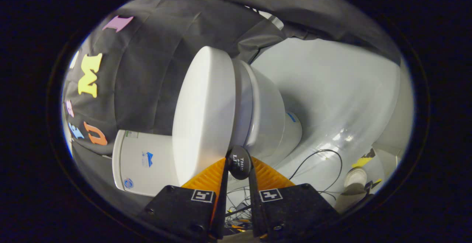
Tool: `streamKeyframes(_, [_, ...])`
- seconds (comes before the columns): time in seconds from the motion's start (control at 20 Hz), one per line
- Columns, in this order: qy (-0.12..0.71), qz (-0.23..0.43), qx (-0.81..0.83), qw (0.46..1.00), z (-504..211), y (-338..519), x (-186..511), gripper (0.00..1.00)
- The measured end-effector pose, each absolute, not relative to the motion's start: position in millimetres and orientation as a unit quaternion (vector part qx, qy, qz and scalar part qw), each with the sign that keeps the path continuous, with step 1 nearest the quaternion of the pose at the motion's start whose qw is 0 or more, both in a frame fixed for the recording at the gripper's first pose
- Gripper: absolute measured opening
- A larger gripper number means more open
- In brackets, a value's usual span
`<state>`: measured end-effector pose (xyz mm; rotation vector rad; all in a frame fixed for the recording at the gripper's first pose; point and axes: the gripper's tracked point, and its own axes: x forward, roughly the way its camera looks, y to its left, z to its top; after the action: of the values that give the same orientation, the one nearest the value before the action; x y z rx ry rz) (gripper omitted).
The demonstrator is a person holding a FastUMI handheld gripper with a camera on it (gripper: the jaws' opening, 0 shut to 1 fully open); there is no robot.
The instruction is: Open the toilet lid.
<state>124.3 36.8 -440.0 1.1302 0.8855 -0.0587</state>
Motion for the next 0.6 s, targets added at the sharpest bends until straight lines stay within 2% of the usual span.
streamKeyframes(0.2, [0.382, -0.031, 0.560, 0.734, -434, 35, 124, 0.17])
streamKeyframes(0.35, [0.378, -0.028, 0.563, 0.735, -430, 37, 125, 0.10])
streamKeyframes(0.6, [0.358, -0.004, 0.561, 0.746, -398, 36, 130, 0.04])
